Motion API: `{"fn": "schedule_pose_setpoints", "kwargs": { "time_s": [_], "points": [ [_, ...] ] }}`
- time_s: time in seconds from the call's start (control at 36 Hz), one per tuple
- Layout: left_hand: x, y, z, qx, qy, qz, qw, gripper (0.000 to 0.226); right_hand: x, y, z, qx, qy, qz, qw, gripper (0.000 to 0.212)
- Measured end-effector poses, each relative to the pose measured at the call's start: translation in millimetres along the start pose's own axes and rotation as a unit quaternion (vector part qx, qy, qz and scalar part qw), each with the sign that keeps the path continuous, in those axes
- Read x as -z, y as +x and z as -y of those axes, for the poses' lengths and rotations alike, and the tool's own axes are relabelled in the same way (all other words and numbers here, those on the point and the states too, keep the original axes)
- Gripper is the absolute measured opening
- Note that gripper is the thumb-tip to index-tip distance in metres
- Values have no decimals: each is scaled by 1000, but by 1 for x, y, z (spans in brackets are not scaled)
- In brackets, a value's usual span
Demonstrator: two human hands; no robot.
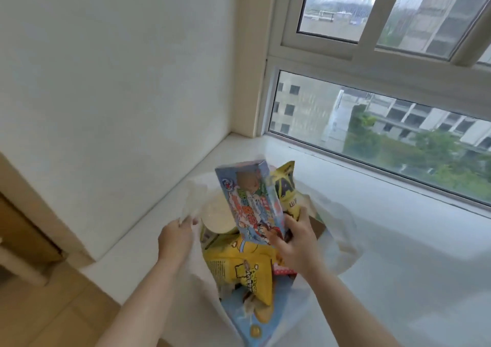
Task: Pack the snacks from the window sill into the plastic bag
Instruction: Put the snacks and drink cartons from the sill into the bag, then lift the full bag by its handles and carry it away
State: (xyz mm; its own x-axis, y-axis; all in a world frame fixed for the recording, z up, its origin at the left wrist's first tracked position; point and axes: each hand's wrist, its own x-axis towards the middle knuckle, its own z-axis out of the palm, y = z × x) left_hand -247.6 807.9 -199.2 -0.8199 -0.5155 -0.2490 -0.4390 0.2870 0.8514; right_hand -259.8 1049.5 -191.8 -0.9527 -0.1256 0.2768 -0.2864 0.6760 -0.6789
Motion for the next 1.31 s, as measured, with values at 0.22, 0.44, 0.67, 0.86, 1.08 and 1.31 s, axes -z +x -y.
{"fn": "schedule_pose_setpoints", "kwargs": {
  "time_s": [0.22,0.44,0.67,0.86,1.08,1.31],
  "points": [
    [30,4,-38,-52,-61,50,996,29,14,-8,-7,107,-332,286,893,35],
    [17,-7,-50,-54,-122,72,988,26,-36,3,35,164,-330,275,888,54],
    [4,-9,-52,-52,-97,68,992,25,-66,8,21,87,-331,274,899,43],
    [7,-5,-66,-118,-27,39,992,27,-55,-18,18,47,-232,128,963,57],
    [-15,-15,-73,-172,4,15,985,28,21,-24,-25,-285,-120,-273,911,76],
    [-11,-8,-95,-157,2,34,987,28,67,-22,-19,-350,279,32,894,28]
  ]
}}
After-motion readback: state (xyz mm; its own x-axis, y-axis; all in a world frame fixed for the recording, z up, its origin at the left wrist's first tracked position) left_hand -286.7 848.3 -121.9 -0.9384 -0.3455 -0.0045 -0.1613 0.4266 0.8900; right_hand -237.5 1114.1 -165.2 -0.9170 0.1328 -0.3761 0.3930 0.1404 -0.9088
